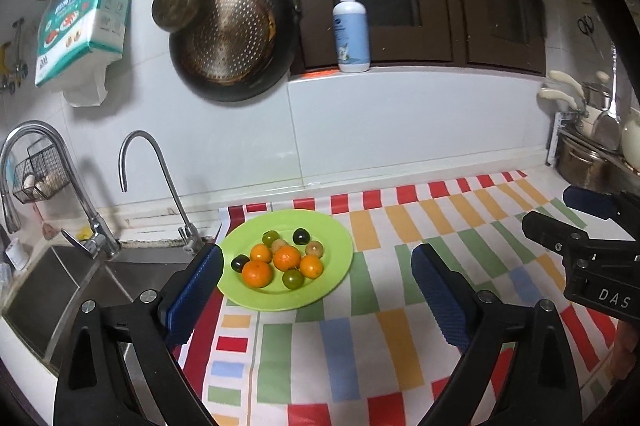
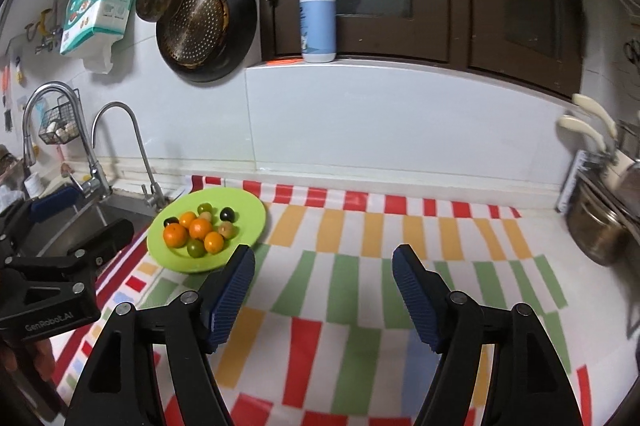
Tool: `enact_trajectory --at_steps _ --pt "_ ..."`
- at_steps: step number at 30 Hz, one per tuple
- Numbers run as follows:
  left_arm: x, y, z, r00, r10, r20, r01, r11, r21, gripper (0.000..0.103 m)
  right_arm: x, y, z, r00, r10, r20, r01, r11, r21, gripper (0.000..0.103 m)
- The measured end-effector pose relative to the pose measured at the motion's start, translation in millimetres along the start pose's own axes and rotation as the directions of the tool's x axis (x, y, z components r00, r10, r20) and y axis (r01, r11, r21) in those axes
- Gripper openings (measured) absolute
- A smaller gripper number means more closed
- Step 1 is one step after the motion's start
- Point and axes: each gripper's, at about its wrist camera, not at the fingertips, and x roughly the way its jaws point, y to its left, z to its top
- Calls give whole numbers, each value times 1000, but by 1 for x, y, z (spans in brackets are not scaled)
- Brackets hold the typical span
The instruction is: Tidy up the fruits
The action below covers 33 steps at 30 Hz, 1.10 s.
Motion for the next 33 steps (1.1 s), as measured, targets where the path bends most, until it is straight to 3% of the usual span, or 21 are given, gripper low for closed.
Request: enact_trajectory --at_steps 15,33 --pt "-48 -12 -5 999 -17 49 17 1000 6 103 -53 -11 -19 999 -38 27 36 998 42 78" --pt "-63 -11 -6 998 -28 57 28 1000 6 103 -74 -10 -23 997 -57 55 55 998 40 78"
